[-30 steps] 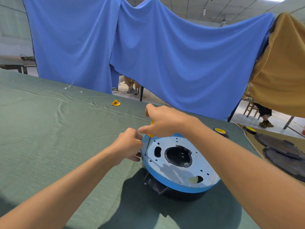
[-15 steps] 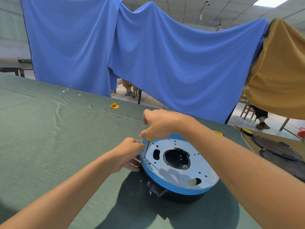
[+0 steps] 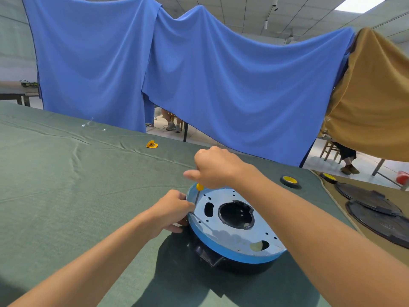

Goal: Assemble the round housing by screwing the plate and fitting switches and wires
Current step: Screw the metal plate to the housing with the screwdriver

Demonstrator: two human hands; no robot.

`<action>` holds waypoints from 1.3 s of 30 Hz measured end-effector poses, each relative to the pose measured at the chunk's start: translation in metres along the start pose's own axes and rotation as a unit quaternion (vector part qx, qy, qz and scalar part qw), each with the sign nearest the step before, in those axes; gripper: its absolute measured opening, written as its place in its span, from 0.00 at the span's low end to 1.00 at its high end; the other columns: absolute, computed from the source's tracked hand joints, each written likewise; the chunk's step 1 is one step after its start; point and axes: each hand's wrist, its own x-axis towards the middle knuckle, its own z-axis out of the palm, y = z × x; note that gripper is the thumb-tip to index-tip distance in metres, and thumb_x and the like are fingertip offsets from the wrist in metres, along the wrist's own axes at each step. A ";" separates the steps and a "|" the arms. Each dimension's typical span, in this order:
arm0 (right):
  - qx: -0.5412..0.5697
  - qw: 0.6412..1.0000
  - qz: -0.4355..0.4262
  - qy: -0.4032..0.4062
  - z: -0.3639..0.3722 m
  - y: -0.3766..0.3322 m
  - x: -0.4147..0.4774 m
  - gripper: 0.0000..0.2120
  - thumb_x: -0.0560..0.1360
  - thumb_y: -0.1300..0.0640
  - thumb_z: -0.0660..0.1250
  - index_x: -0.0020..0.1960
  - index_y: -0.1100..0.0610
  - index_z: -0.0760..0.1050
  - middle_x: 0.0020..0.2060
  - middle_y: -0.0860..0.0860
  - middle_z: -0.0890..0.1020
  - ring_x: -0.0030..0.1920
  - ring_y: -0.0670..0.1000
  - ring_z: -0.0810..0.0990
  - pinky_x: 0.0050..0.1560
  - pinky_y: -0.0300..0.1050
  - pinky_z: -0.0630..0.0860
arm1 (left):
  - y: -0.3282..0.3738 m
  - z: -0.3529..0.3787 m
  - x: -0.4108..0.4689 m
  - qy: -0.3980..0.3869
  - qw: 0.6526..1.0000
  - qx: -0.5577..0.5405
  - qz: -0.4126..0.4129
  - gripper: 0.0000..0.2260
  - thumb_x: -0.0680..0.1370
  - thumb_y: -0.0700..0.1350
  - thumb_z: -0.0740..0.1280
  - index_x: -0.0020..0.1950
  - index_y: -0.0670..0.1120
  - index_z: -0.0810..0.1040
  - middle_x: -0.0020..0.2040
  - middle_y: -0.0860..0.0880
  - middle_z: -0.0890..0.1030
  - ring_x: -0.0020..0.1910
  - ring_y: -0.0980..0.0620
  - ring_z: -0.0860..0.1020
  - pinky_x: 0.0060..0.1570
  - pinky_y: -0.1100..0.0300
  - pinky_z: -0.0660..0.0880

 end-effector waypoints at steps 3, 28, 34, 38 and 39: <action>0.033 0.994 -0.019 -0.100 -0.010 0.001 -0.001 0.13 0.77 0.48 0.64 0.53 0.55 0.66 0.49 0.53 0.73 0.45 0.54 0.75 0.32 0.45 0.67 | -0.002 -0.001 0.001 0.005 1.000 0.000 0.005 0.09 0.76 0.43 0.64 0.51 0.51 0.83 0.47 0.49 0.86 0.44 0.52 0.83 0.37 0.59 0.81; 0.015 0.997 -0.070 0.030 -0.004 0.000 0.000 0.12 0.78 0.48 0.66 0.42 0.55 0.71 0.41 0.53 0.76 0.42 0.56 0.76 0.34 0.45 0.67 | -0.001 -0.001 0.000 0.010 1.000 0.005 0.002 0.08 0.76 0.43 0.64 0.46 0.53 0.82 0.44 0.50 0.86 0.45 0.51 0.84 0.36 0.61 0.80; -0.022 0.999 -0.028 -0.031 -0.005 0.001 -0.003 0.18 0.77 0.37 0.61 0.42 0.51 0.66 0.38 0.49 0.71 0.43 0.54 0.73 0.34 0.47 0.65 | -0.001 -0.002 0.000 0.001 1.000 0.013 0.006 0.08 0.75 0.44 0.65 0.47 0.52 0.83 0.44 0.51 0.86 0.45 0.52 0.84 0.38 0.59 0.81; 0.006 0.994 -0.081 -0.072 -0.017 0.002 -0.004 0.07 0.75 0.58 0.67 0.52 0.55 0.75 0.47 0.52 0.80 0.47 0.54 0.79 0.34 0.43 0.73 | 0.006 -0.008 -0.002 -0.008 0.998 0.058 0.013 0.08 0.75 0.43 0.65 0.49 0.49 0.83 0.48 0.48 0.85 0.44 0.50 0.84 0.36 0.60 0.81; 0.005 0.994 -0.094 -0.064 -0.018 0.001 -0.005 0.04 0.75 0.61 0.67 0.49 0.55 0.77 0.45 0.52 0.81 0.46 0.52 0.80 0.31 0.40 0.70 | 0.008 -0.012 -0.002 -0.015 0.998 0.063 0.013 0.08 0.75 0.44 0.66 0.50 0.48 0.83 0.48 0.47 0.85 0.43 0.49 0.84 0.35 0.60 0.81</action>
